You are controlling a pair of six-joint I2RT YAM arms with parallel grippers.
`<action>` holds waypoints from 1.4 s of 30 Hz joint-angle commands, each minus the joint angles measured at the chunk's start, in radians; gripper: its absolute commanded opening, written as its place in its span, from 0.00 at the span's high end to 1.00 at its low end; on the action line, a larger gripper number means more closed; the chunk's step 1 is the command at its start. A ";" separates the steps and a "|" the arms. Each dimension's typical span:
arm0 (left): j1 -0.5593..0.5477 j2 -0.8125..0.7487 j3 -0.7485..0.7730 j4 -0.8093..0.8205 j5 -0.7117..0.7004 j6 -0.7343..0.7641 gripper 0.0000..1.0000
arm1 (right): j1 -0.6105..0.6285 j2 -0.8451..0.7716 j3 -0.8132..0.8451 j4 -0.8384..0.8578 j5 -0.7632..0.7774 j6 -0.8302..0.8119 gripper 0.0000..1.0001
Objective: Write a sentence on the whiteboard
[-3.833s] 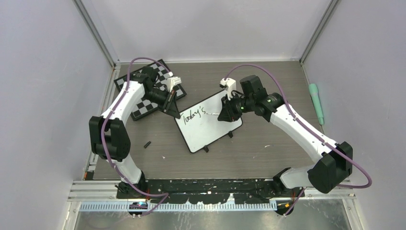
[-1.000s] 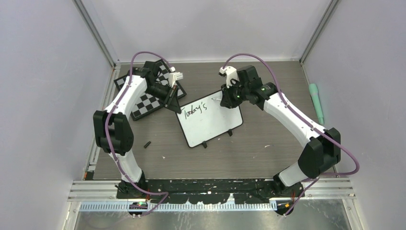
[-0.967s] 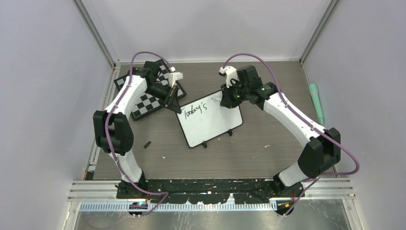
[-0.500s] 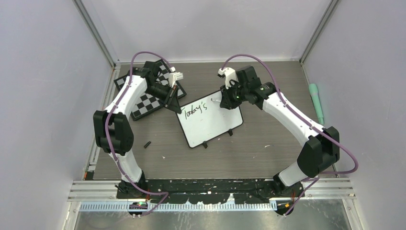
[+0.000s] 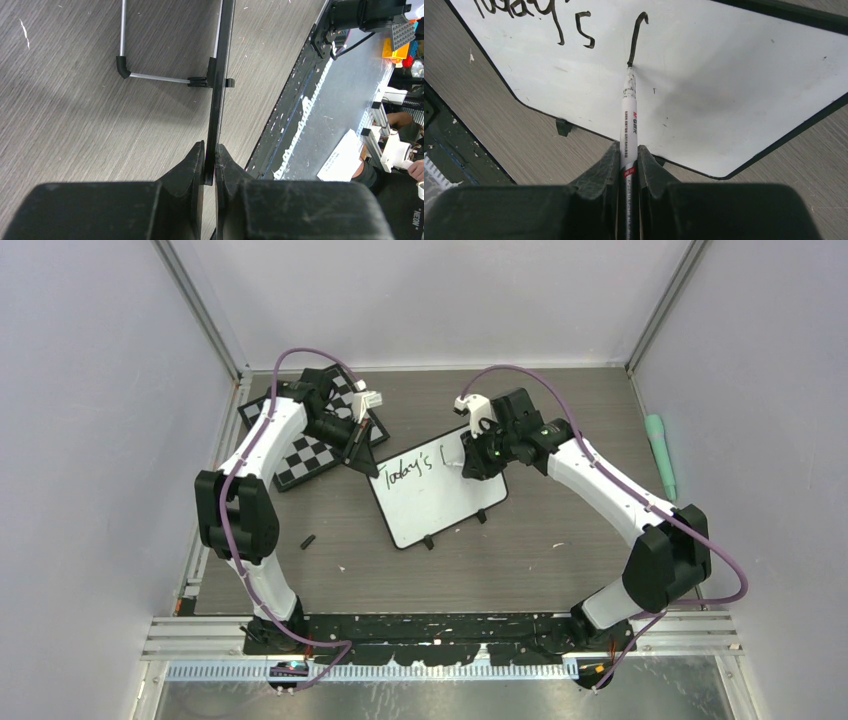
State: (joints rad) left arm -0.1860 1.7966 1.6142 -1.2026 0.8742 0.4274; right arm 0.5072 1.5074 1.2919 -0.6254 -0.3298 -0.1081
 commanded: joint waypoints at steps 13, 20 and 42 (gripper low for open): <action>0.000 -0.034 -0.006 -0.002 0.017 -0.002 0.94 | 0.013 -0.043 0.053 0.021 -0.054 0.013 1.00; 0.000 -0.041 -0.011 -0.003 0.013 0.003 0.94 | 0.014 -0.019 0.067 0.033 -0.037 0.015 1.00; 0.000 -0.034 -0.017 -0.002 0.015 0.007 0.94 | -0.021 -0.025 0.067 0.026 -0.003 -0.006 1.00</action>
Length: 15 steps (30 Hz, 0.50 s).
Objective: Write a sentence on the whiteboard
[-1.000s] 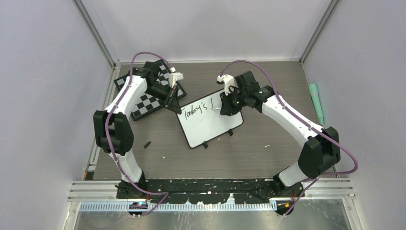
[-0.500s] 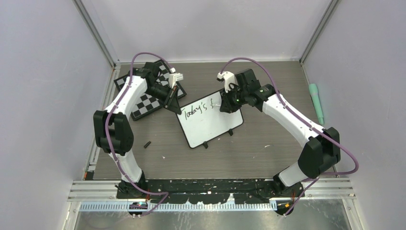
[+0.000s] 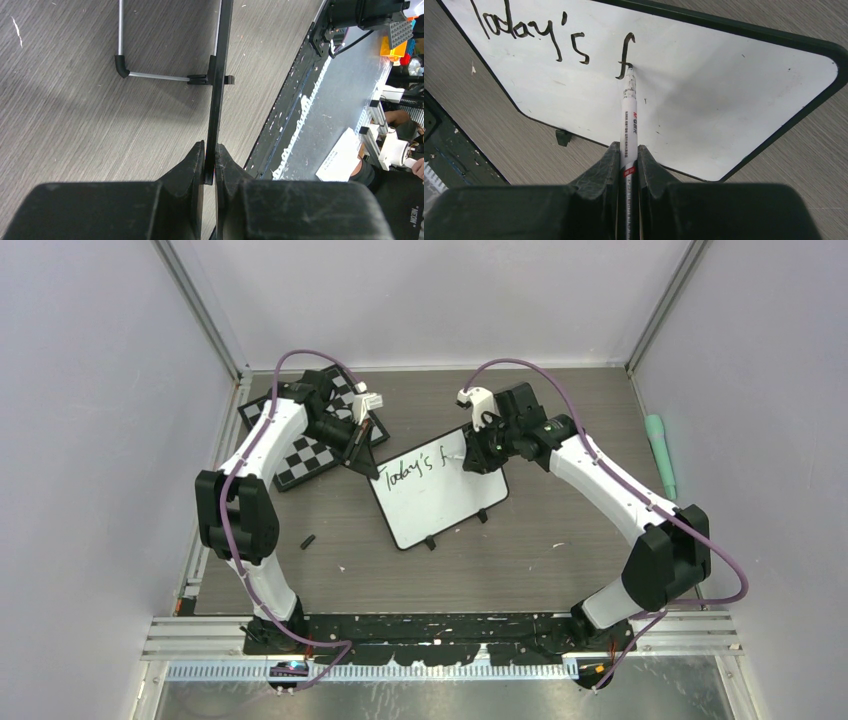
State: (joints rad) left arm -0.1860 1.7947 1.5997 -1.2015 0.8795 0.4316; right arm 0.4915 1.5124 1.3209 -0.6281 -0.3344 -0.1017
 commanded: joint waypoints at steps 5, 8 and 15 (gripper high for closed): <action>0.000 -0.032 -0.001 -0.003 0.012 0.002 0.95 | -0.007 -0.055 0.035 0.031 -0.007 -0.019 1.00; 0.000 -0.032 -0.001 -0.003 0.011 0.001 0.95 | -0.007 -0.050 0.038 0.031 -0.005 -0.021 1.00; 0.000 -0.032 -0.004 -0.002 0.011 0.001 0.94 | -0.008 -0.032 0.045 0.040 -0.011 -0.013 1.00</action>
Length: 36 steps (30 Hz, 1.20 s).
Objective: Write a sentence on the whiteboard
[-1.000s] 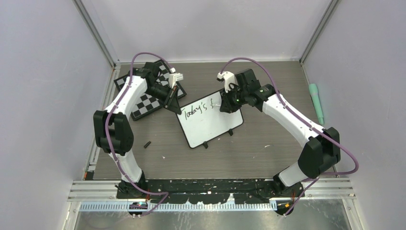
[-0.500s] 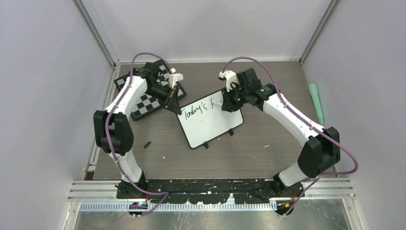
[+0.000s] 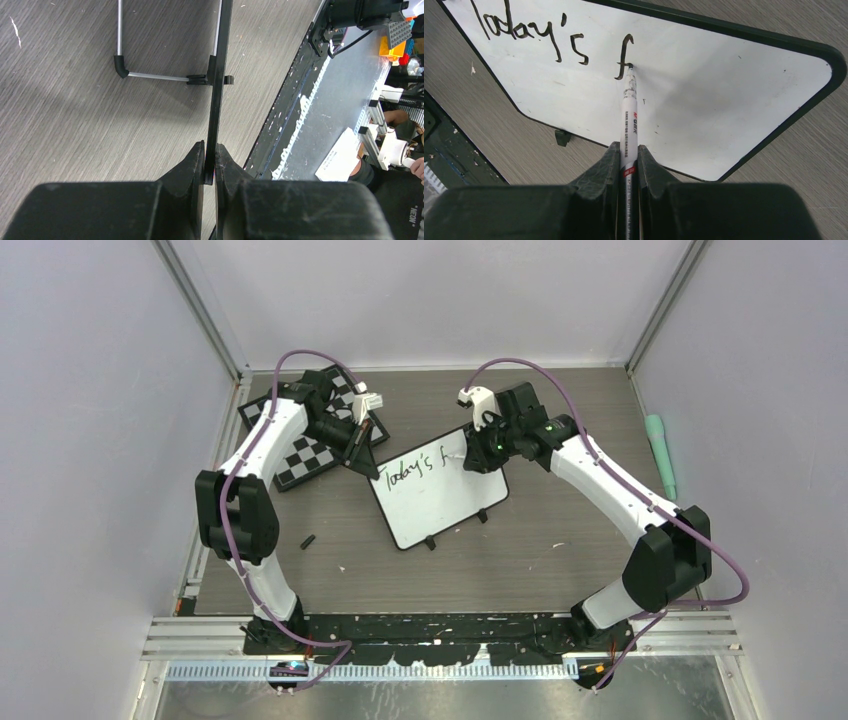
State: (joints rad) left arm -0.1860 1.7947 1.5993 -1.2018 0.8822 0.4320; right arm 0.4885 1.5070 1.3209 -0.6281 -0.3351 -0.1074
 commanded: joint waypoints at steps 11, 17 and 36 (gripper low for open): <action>0.000 -0.029 -0.001 -0.002 0.005 0.003 0.95 | -0.014 -0.015 0.046 0.045 0.036 0.005 1.00; 0.000 -0.031 -0.002 -0.001 0.003 0.004 0.95 | -0.019 -0.022 0.023 0.042 0.033 0.006 1.00; 0.000 -0.024 0.000 -0.006 0.002 0.004 0.95 | -0.017 -0.042 -0.002 -0.021 0.024 -0.054 1.00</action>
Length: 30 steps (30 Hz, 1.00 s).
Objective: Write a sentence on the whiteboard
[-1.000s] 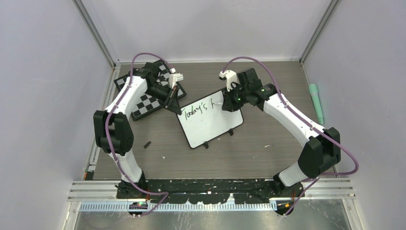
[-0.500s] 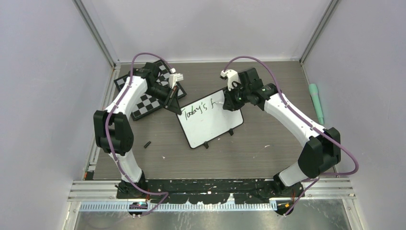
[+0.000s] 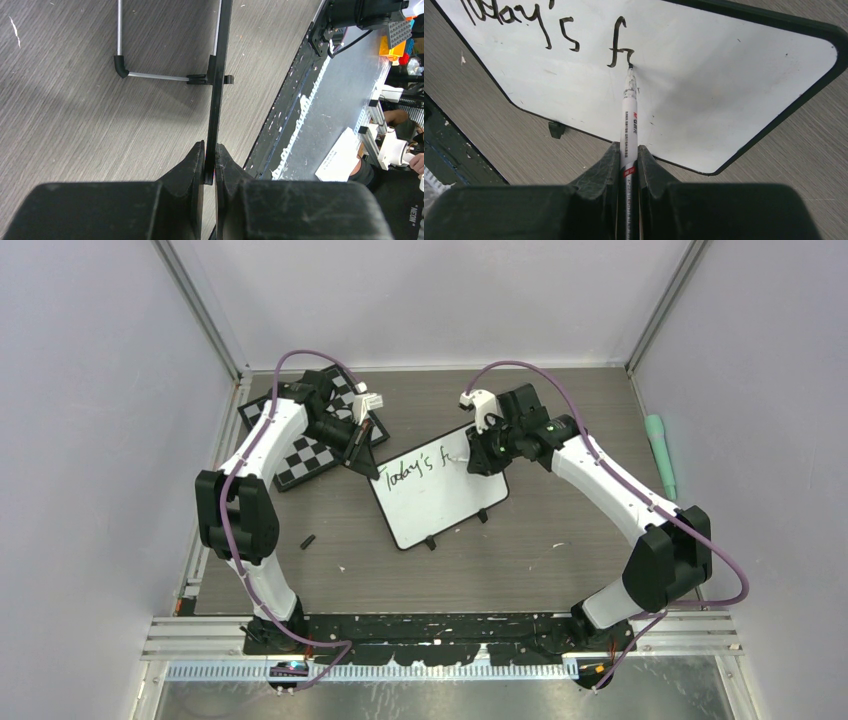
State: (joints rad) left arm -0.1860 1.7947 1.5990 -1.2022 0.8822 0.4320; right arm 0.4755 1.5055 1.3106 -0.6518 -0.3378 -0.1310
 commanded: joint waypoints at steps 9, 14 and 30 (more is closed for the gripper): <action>-0.001 -0.027 0.003 -0.005 0.001 0.003 0.95 | -0.015 -0.029 0.064 0.008 0.064 -0.028 1.00; 0.000 -0.026 0.001 -0.005 0.003 0.004 0.95 | -0.015 -0.016 0.088 0.020 0.060 -0.013 1.00; 0.000 -0.027 -0.001 -0.005 0.003 0.007 0.95 | -0.015 -0.005 0.031 0.009 0.031 -0.012 1.00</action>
State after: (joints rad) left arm -0.1860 1.7947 1.5990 -1.2026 0.8822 0.4351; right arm 0.4625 1.5097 1.3575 -0.6628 -0.2935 -0.1474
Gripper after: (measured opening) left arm 0.107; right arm 0.197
